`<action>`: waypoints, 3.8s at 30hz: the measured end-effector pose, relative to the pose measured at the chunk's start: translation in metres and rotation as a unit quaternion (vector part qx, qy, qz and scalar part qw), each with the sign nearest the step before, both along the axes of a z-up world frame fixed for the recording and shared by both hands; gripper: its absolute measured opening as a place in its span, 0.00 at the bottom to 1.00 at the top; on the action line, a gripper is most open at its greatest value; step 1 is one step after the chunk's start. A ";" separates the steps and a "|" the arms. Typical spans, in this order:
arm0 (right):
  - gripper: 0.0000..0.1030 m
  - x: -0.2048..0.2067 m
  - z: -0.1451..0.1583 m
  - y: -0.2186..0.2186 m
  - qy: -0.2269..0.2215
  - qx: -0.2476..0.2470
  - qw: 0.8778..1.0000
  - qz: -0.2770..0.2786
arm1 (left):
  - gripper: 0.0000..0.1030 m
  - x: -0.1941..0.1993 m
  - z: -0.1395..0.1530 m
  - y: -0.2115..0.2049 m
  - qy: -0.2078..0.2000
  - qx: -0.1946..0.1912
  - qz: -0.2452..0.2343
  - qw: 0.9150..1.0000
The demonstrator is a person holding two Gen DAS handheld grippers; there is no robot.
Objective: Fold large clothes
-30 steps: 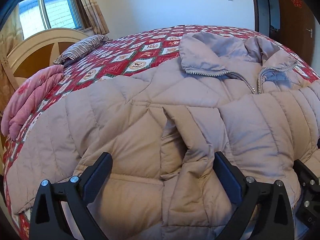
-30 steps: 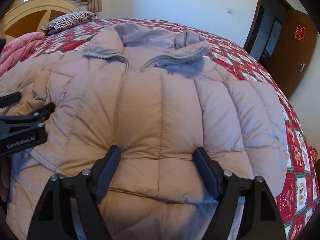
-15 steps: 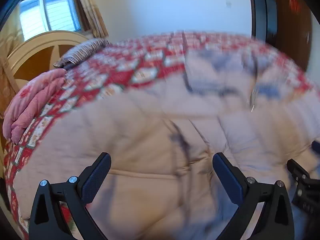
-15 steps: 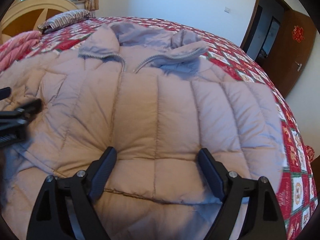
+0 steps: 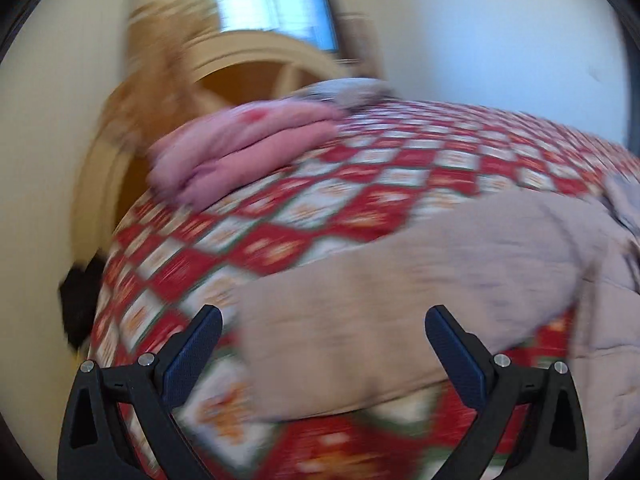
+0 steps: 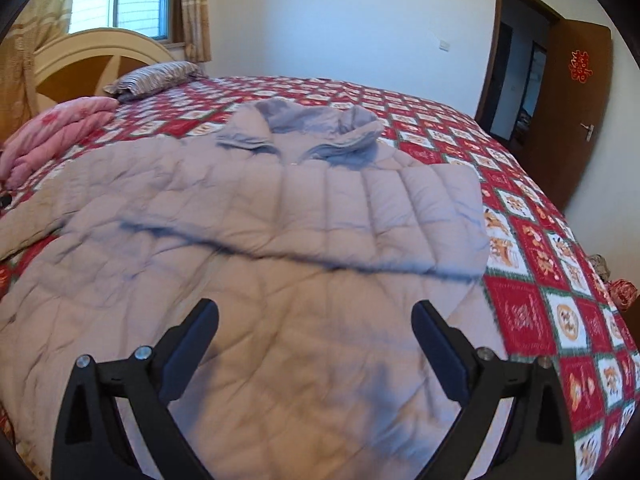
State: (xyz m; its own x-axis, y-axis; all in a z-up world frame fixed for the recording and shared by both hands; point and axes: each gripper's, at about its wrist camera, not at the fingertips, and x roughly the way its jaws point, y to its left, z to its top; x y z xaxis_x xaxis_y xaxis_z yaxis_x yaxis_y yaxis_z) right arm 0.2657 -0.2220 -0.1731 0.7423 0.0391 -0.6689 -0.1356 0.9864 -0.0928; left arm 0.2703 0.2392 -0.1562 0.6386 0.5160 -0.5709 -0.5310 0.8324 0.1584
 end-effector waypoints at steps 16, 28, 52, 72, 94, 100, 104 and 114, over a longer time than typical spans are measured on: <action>0.96 -0.032 0.012 0.045 -0.066 -0.050 0.995 0.050 | 0.07 0.011 -0.043 0.050 0.010 -0.163 -0.026 0.986; 0.96 -0.024 0.021 -0.028 -0.071 0.009 0.996 -0.054 | 0.07 0.021 0.098 -0.101 -0.103 -0.049 -0.184 0.976; 0.96 -0.039 0.007 -0.125 -0.056 0.052 0.988 -0.136 | 0.52 0.067 0.050 -0.397 -0.030 0.033 -0.392 0.919; 0.79 0.045 0.025 -0.044 0.013 0.137 0.990 -0.025 | 0.93 0.112 -0.024 -0.195 0.043 0.054 -0.093 0.993; 0.10 0.040 -0.003 -0.040 0.065 0.104 0.992 -0.015 | 0.93 0.117 -0.062 -0.162 0.074 -0.042 -0.087 0.993; 0.10 0.042 -0.017 -0.049 0.083 0.107 0.991 -0.022 | 0.93 0.114 -0.051 -0.158 0.087 -0.048 -0.093 0.991; 0.15 0.035 -0.011 -0.067 0.078 0.122 0.988 -0.057 | 0.93 0.109 -0.007 -0.157 0.040 -0.048 -0.111 0.992; 0.35 0.042 0.047 -0.056 -0.007 0.135 0.987 -0.086 | 0.93 0.190 0.031 -0.206 -0.013 -0.088 -0.184 0.979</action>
State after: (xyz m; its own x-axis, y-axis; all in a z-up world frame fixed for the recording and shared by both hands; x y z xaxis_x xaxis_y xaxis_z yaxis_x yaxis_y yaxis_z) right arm 0.3080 -0.2784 -0.1265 0.7631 0.0865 -0.6404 0.0363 0.9837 0.1761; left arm 0.4603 0.0329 -0.1253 0.7785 0.1427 -0.6112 -0.1919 0.9813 -0.0153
